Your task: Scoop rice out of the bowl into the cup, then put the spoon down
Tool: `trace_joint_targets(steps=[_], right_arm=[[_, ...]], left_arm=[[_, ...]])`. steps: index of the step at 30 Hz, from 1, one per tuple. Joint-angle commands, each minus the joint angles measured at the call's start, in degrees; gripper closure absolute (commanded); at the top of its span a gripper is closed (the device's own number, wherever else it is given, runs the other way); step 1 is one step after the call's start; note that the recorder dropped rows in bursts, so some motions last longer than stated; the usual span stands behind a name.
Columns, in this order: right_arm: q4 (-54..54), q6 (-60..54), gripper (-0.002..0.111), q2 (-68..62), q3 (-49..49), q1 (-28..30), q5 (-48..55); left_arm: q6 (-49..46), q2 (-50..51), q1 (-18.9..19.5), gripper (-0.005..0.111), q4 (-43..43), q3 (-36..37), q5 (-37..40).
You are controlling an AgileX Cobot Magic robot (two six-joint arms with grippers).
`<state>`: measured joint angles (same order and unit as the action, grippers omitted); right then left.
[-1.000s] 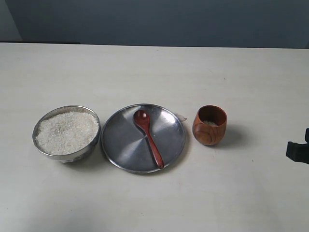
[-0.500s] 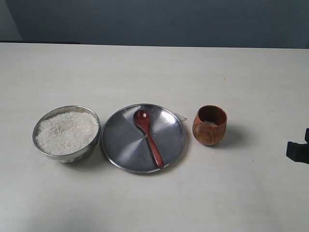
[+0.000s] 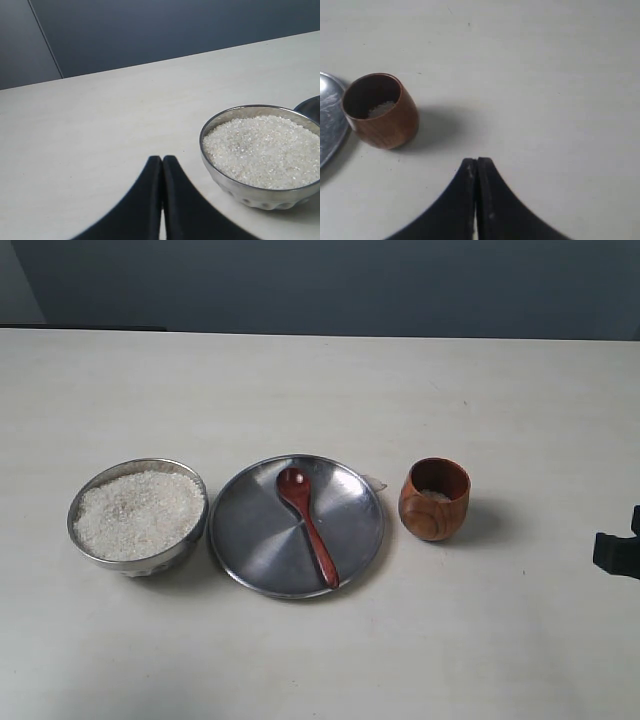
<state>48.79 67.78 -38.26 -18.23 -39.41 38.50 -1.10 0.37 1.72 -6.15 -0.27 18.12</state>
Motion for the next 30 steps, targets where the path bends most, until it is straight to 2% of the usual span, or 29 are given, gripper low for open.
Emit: trace_joint_targets(steps=[1, 19, 22, 30], right_arm=[[0.5, 0.0, 0.108, 0.2, 0.2, 0.1, -0.1], [0.5, 0.0, 0.108, 0.2, 0.2, 0.1, -0.1], [3.5, 0.0, 0.108, 0.8, 0.2, 0.1, 0.1], [9.3, -0.2, 0.108, 13.4, 0.2, 1.2, 0.2]], left_arm=[[0.0, -0.4, -0.2, 0.106, 0.5, 0.3, -0.2], [0.0, -0.4, -0.2, 0.106, 0.5, 0.3, -0.2], [0.0, -0.4, -0.2, 0.106, 0.5, 0.3, -0.2], [0.0, -0.4, -0.2, 0.106, -0.1, 0.3, -0.2]])
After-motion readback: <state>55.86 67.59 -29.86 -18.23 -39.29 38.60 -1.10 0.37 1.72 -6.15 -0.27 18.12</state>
